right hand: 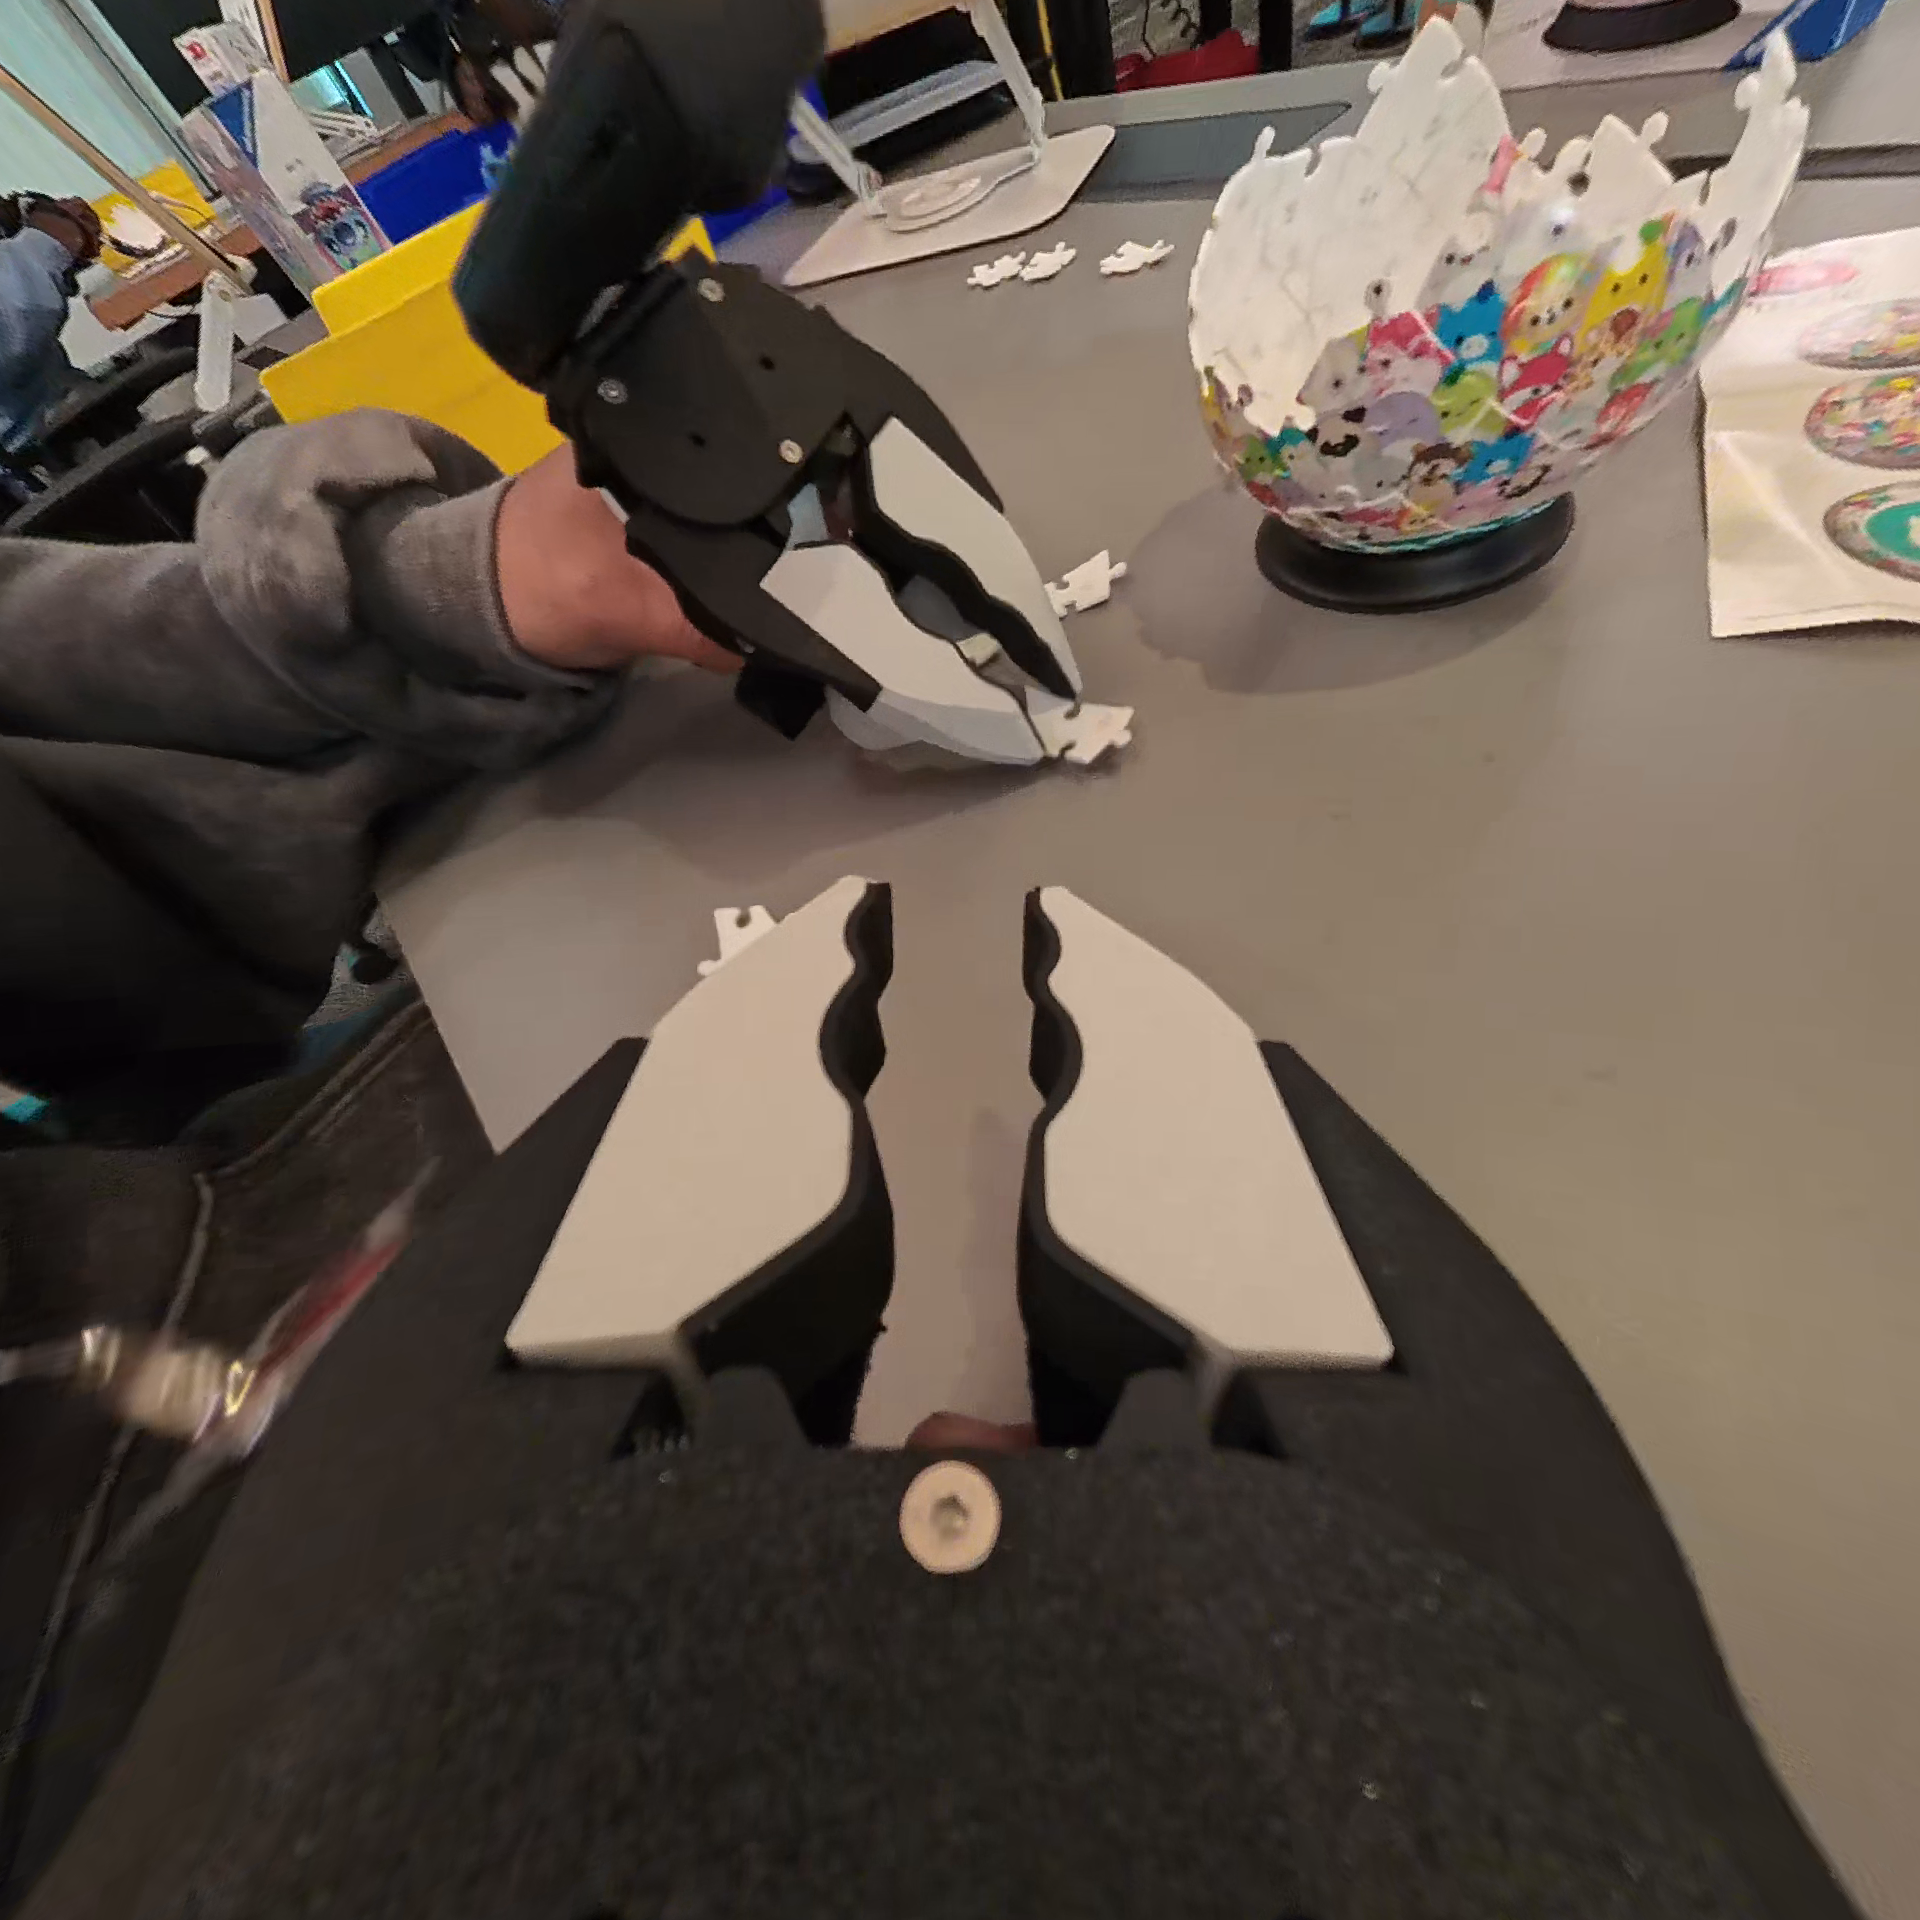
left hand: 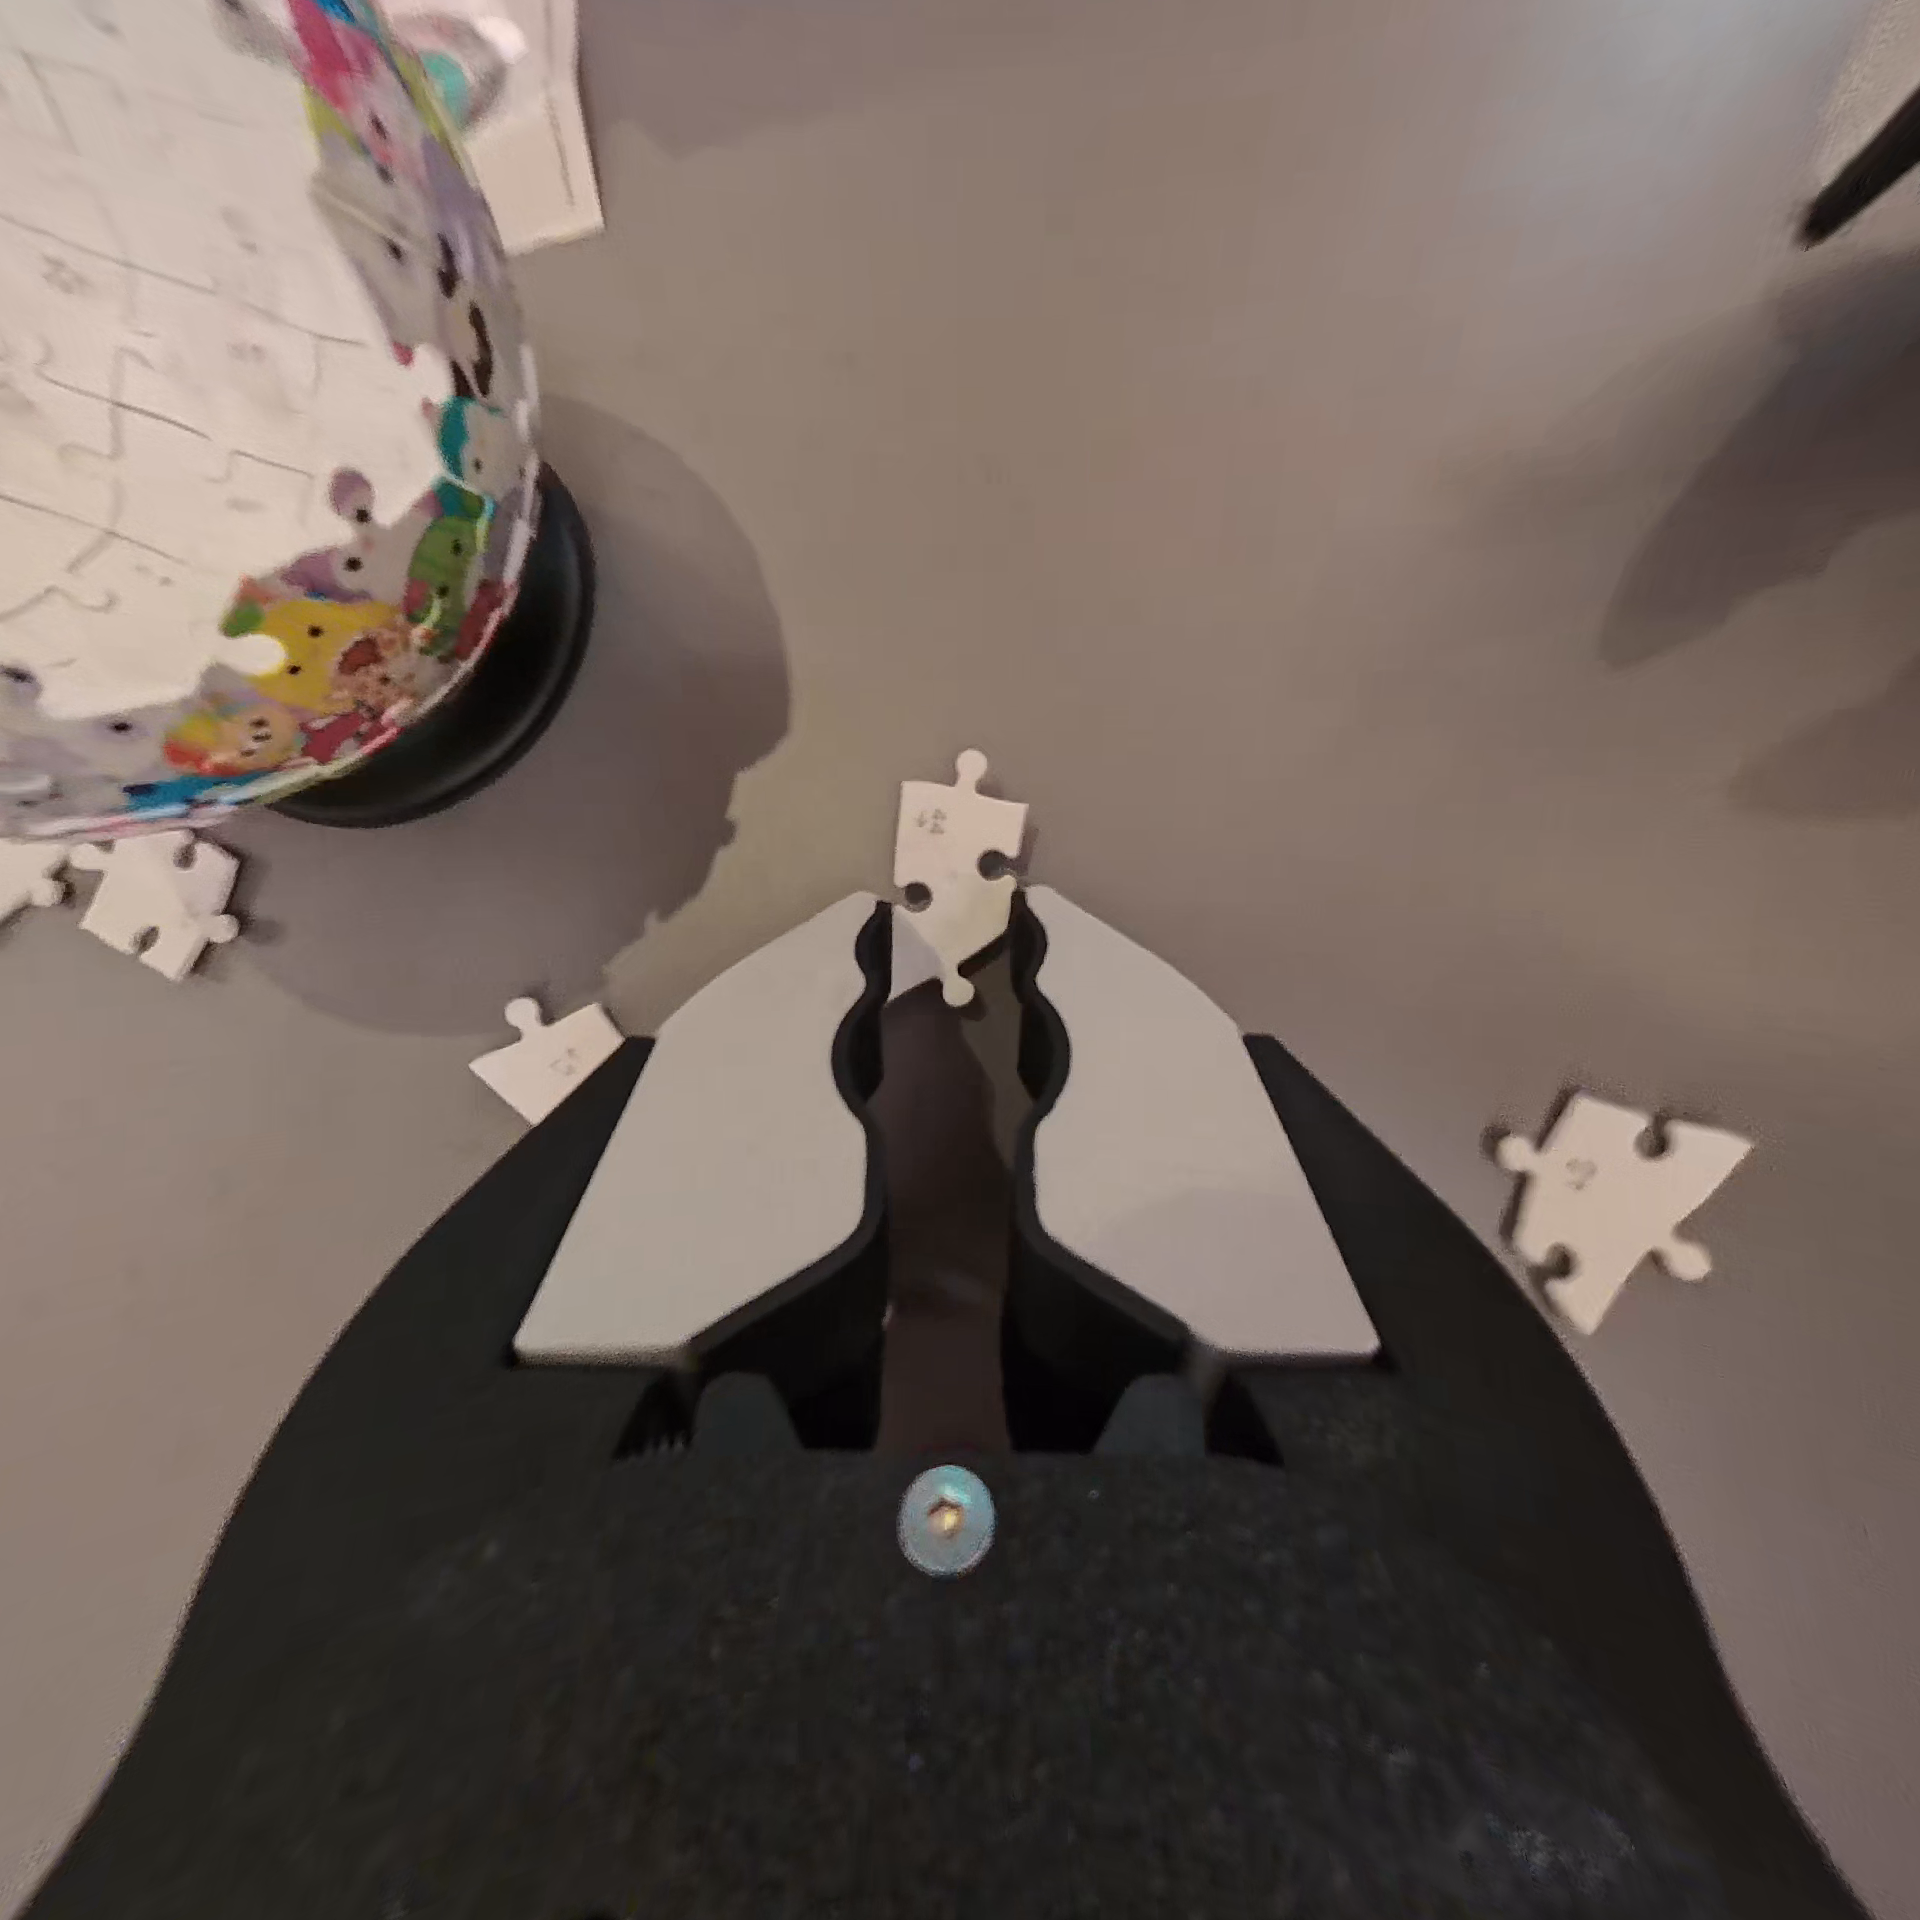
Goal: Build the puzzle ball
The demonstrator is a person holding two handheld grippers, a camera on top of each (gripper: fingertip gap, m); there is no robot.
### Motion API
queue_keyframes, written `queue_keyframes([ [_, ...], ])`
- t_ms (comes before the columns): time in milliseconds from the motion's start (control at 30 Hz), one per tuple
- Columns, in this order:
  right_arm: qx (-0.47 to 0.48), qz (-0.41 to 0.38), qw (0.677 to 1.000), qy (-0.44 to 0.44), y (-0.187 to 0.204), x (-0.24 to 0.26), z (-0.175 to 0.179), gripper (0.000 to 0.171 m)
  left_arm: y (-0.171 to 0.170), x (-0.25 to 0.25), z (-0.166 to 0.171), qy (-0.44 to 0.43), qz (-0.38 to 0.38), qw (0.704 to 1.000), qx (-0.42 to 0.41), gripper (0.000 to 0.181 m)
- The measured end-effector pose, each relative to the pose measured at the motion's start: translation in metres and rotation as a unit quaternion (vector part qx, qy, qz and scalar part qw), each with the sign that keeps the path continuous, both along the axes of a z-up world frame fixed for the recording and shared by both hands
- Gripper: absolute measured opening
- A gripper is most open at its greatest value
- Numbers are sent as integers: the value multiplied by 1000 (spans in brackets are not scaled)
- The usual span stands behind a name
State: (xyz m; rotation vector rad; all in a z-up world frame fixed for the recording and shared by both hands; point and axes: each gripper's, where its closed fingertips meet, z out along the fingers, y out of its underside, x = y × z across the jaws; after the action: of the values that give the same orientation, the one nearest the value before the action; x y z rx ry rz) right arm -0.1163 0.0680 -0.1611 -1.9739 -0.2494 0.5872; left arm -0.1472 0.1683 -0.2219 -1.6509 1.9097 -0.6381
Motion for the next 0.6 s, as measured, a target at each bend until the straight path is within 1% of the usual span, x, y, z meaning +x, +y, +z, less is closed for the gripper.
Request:
queue_keyframes([
  [67,-9,4,1000,10,1,-2,-2,24,-6,2,18,-44,22,999,10,21],
  [167,-9,-2,1000,27,9,-3,2,29,-20,3,57,-127,58,990,36,21],
  [267,15,24,992,125,18,-14,27,29,-40,-1,84,-183,88,977,71,21],
  [333,17,49,981,186,21,-22,39,28,-54,-3,92,-201,98,971,88,21],
  [433,24,77,969,232,17,-28,50,21,-70,-8,96,-210,100,967,105,21],
  [500,23,86,966,244,13,-31,51,18,-78,-10,96,-206,92,967,122,21],
  [600,11,94,967,238,12,-37,45,18,-85,-11,96,-207,87,965,138,21],
])
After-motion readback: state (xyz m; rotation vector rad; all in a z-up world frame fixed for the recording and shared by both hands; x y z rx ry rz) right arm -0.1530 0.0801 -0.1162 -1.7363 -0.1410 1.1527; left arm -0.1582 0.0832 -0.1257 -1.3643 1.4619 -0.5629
